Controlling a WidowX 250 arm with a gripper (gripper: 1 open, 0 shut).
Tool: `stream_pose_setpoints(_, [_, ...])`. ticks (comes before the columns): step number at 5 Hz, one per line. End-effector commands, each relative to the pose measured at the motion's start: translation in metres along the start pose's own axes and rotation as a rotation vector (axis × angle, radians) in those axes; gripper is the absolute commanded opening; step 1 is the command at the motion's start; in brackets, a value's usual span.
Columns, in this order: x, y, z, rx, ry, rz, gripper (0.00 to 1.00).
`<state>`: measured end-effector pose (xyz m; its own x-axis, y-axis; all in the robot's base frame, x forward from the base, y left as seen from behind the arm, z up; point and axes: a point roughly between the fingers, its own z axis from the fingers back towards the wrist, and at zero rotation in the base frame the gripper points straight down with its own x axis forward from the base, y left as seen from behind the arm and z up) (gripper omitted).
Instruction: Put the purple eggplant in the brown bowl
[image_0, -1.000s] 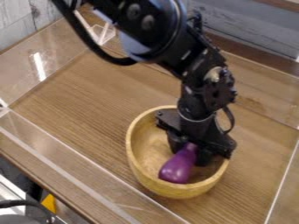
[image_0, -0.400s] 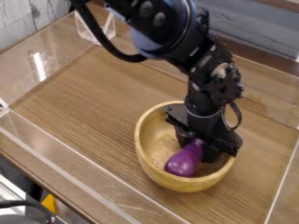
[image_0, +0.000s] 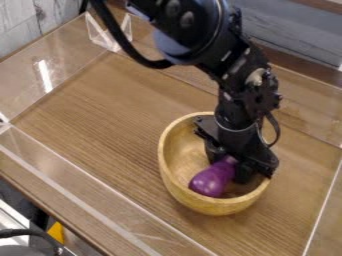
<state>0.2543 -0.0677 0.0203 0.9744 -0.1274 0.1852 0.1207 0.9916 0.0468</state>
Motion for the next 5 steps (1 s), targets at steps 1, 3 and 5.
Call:
stream_pose_setpoints(1, [-0.016,0.010,-0.010,0.016,0.054,0.009,0.00])
stream_pose_setpoints(3, [-0.031,0.022,0.001,0.021,0.060,0.019,0.00])
stream_pose_setpoints(5, [-0.034,0.021,0.008,0.015,0.065,-0.020,0.00])
